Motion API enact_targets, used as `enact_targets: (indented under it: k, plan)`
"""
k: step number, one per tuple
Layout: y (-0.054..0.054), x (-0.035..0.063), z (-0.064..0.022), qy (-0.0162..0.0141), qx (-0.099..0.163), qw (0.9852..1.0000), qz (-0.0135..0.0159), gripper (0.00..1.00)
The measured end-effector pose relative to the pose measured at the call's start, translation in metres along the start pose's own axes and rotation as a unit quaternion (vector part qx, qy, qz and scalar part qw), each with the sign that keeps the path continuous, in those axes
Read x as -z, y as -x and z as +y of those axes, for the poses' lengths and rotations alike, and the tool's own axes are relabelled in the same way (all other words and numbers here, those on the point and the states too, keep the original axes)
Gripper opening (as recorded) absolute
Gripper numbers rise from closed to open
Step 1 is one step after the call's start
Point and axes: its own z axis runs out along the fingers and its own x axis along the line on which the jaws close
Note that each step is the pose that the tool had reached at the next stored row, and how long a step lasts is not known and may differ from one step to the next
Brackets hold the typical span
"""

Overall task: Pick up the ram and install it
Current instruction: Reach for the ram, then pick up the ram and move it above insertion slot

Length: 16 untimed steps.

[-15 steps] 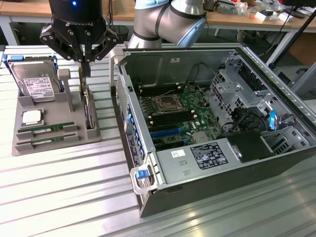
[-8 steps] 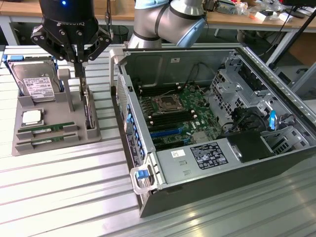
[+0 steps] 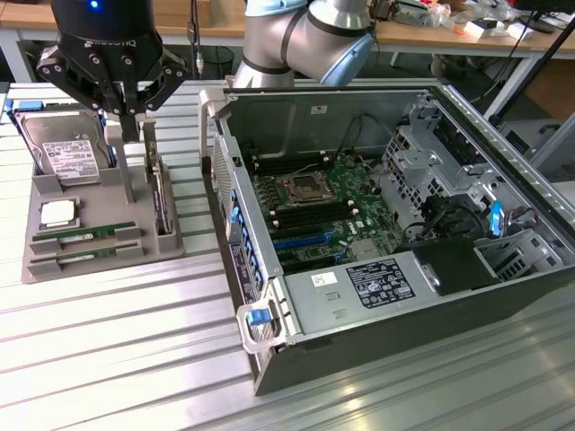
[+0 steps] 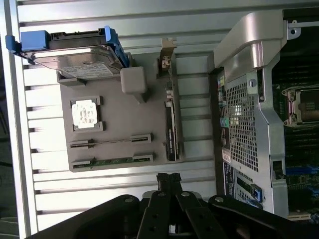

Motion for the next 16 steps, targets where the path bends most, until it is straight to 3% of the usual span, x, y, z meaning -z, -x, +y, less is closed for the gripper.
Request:
enact_targets:
  k: [10, 16]
  plan:
    - [-0.021, 0.0003, -0.0016, 0.0, 0.0, 1.0, 0.0, 0.11]
    - [-0.021, 0.0003, -0.0016, 0.0, 0.0, 1.0, 0.0, 0.11]
